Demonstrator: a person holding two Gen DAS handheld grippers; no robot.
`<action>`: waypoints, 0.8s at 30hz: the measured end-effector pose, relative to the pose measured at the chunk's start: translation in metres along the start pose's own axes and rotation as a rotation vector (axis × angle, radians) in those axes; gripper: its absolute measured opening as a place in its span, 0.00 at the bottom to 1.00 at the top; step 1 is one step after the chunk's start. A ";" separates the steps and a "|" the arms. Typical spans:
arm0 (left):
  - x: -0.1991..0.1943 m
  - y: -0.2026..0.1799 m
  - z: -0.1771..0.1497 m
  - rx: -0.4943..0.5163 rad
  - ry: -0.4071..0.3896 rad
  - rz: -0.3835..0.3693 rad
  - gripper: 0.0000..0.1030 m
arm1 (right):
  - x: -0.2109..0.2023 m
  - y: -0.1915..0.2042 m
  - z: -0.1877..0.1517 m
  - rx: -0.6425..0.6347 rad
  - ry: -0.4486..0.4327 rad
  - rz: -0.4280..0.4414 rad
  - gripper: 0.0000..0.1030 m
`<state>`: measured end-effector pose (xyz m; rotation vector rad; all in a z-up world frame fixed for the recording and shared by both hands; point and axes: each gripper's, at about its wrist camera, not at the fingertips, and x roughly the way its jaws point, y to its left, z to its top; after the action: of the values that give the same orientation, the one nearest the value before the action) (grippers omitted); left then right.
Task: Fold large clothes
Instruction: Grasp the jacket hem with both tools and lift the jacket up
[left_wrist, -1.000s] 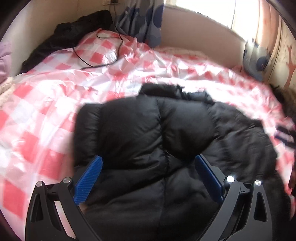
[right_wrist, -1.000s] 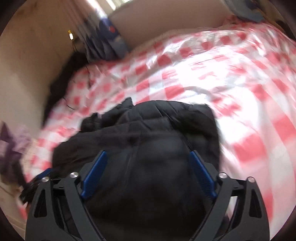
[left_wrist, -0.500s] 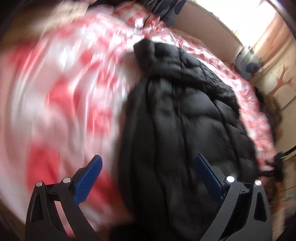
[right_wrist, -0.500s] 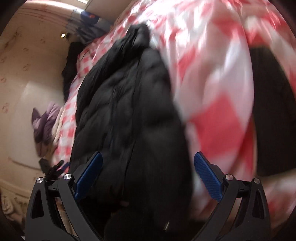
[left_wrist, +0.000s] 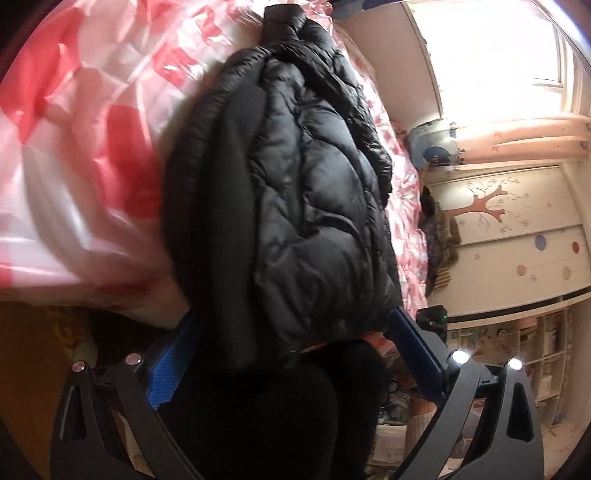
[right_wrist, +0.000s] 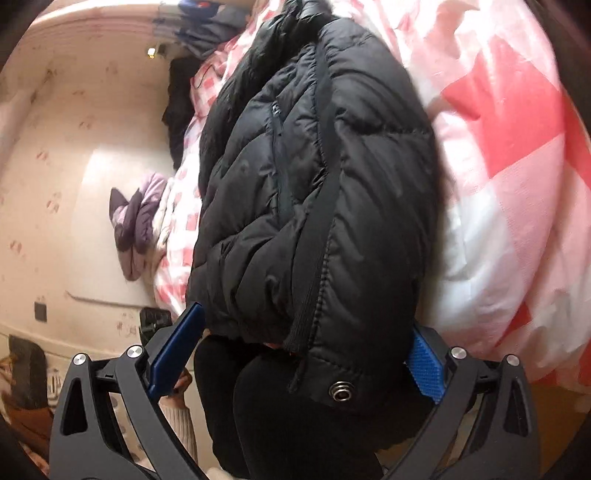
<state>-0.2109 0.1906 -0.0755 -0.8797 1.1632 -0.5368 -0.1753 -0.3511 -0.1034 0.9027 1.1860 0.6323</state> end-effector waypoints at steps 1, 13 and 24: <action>0.002 -0.002 -0.001 0.001 0.002 -0.014 0.93 | -0.002 0.002 0.000 -0.012 -0.013 0.018 0.87; -0.035 -0.053 0.012 0.039 -0.139 -0.090 0.09 | -0.040 0.061 0.003 -0.123 -0.256 0.214 0.14; -0.112 -0.087 -0.048 0.175 -0.047 -0.110 0.17 | -0.126 0.094 -0.071 -0.223 -0.256 0.226 0.15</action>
<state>-0.2875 0.2121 0.0515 -0.8044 1.0132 -0.6938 -0.2747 -0.3876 0.0327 0.9038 0.7744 0.7892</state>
